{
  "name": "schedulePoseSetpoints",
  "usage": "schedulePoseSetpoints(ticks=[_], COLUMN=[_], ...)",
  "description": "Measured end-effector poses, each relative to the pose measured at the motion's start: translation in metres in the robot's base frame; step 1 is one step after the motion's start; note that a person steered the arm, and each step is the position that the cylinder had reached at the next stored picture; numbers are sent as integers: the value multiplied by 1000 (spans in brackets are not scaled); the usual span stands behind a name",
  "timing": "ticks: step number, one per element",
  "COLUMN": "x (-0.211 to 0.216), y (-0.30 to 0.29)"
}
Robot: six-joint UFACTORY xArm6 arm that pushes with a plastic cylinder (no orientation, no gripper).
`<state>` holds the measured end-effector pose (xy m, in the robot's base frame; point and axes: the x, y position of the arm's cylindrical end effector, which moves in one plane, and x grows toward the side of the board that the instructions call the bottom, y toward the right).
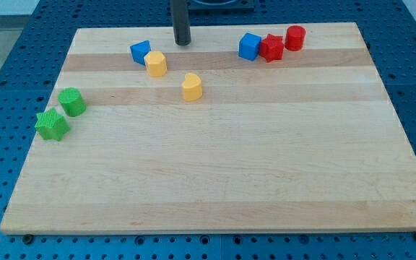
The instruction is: Slide the yellow hexagon to the yellow heart
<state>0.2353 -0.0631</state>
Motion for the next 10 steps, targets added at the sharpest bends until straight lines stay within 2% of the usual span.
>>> schedulePoseSetpoints(ticks=[2,3,5,6,7,8,10], x=[2,14,39,44,85,77,45], y=[53,28,-119,-124,-74,-45,-58])
